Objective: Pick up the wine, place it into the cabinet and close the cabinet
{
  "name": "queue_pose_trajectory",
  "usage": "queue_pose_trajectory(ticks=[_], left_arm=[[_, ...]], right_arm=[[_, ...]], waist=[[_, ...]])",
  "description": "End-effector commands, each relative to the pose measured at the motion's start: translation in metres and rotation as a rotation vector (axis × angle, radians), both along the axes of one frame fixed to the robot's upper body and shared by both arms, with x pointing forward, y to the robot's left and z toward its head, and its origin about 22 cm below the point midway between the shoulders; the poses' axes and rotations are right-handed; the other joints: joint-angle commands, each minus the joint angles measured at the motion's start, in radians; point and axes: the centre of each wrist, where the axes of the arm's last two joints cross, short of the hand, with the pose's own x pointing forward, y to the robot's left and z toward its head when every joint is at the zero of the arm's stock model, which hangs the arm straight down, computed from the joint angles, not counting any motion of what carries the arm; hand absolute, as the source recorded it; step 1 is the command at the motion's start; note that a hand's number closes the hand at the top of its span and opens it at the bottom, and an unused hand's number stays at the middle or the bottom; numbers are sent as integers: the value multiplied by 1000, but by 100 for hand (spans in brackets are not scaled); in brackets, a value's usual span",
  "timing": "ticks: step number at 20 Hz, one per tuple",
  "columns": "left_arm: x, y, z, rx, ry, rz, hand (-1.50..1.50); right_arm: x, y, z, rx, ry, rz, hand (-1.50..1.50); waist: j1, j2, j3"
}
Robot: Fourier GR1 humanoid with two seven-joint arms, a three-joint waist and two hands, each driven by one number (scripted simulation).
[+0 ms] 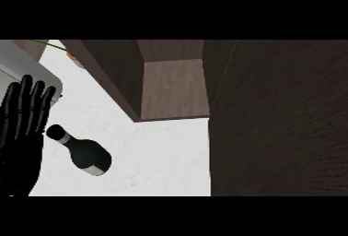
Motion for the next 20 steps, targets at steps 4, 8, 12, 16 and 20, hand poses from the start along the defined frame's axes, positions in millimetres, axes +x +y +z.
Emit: queue_pose_trajectory(ticks=[4,8,12,16,20], left_arm=[[7,34,8,-2,80,-277,-150],[1,40,-23,-197,310,-417,-150],[-8,61,19,-234,352,-443,-150],[-15,70,45,-248,374,-474,-150],[-11,70,66,-263,375,-436,-150]], right_arm=[[-27,0,1,-28,-7,-8,-150],[-30,13,6,-78,74,227,-150],[-55,6,37,-75,86,251,-150],[-75,17,57,-63,94,257,-150],[-78,16,85,-78,83,258,-150]], waist=[[46,-20,-32],[60,-20,-33],[59,-23,-31],[58,-22,-31],[57,-19,-31]])
